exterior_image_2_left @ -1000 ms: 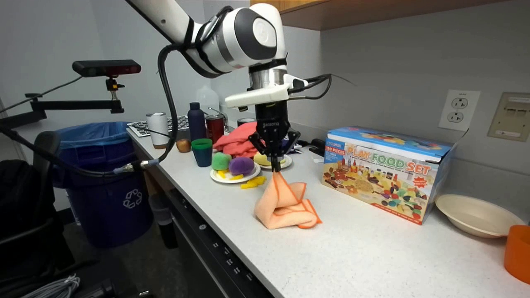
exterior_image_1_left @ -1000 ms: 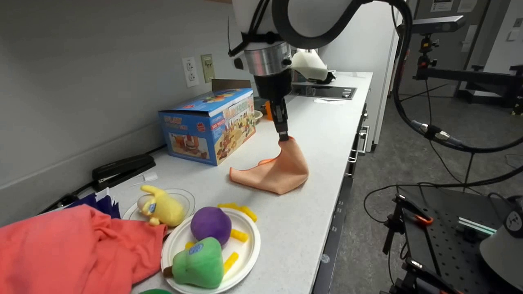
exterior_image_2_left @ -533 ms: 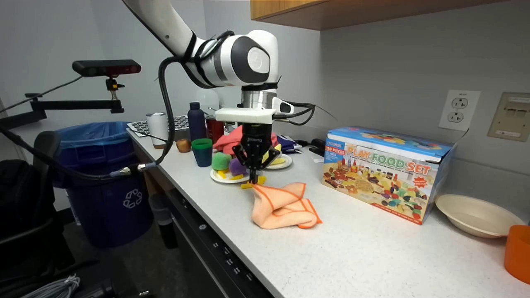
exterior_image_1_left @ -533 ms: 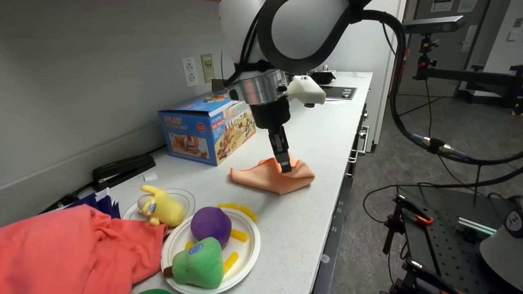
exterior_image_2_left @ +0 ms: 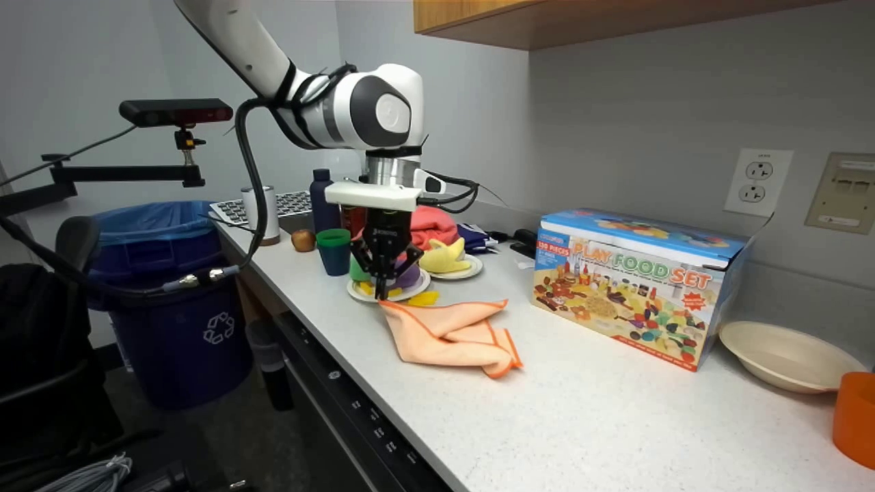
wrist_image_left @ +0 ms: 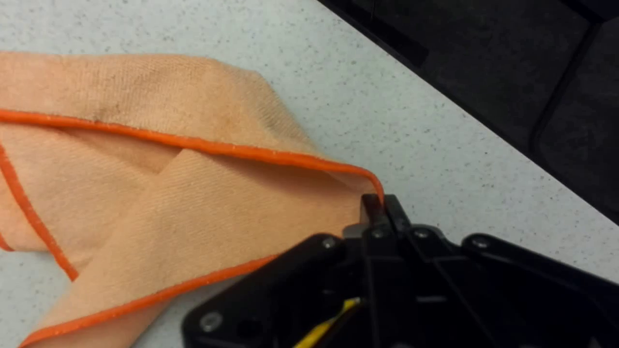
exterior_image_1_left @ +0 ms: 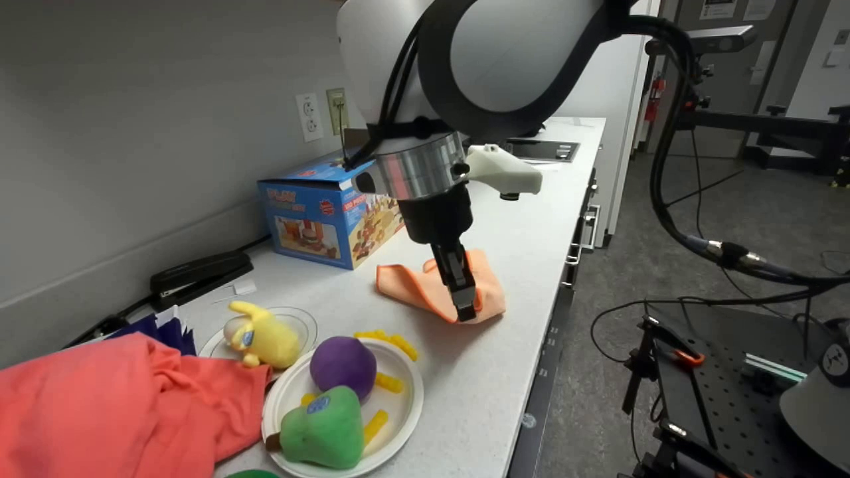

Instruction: Unfold the orange cloth

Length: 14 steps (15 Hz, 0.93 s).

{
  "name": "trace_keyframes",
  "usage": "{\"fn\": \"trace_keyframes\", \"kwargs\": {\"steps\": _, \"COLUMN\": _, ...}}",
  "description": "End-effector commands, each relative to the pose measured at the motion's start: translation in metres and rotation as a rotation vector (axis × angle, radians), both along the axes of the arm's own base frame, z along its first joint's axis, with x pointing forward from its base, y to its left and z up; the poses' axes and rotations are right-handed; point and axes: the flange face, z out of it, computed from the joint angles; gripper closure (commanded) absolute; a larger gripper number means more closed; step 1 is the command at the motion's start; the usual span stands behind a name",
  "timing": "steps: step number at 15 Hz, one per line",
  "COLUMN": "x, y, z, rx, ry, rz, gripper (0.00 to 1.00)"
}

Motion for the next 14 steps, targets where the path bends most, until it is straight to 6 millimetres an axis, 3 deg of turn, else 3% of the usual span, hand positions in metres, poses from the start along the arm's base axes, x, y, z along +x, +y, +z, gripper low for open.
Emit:
{"fn": "trace_keyframes", "kwargs": {"steps": 1, "x": -0.006, "y": 0.013, "z": -0.005, "rx": 0.044, "ry": -0.004, "rz": 0.059, "gripper": 0.99}}
{"fn": "trace_keyframes", "kwargs": {"steps": 9, "x": -0.031, "y": 0.026, "z": -0.036, "rx": 0.042, "ry": 0.086, "rz": 0.365, "gripper": 0.99}}
{"fn": "trace_keyframes", "kwargs": {"steps": 14, "x": -0.041, "y": 0.031, "z": -0.046, "rx": 0.054, "ry": 0.116, "rz": 0.471, "gripper": 0.99}}
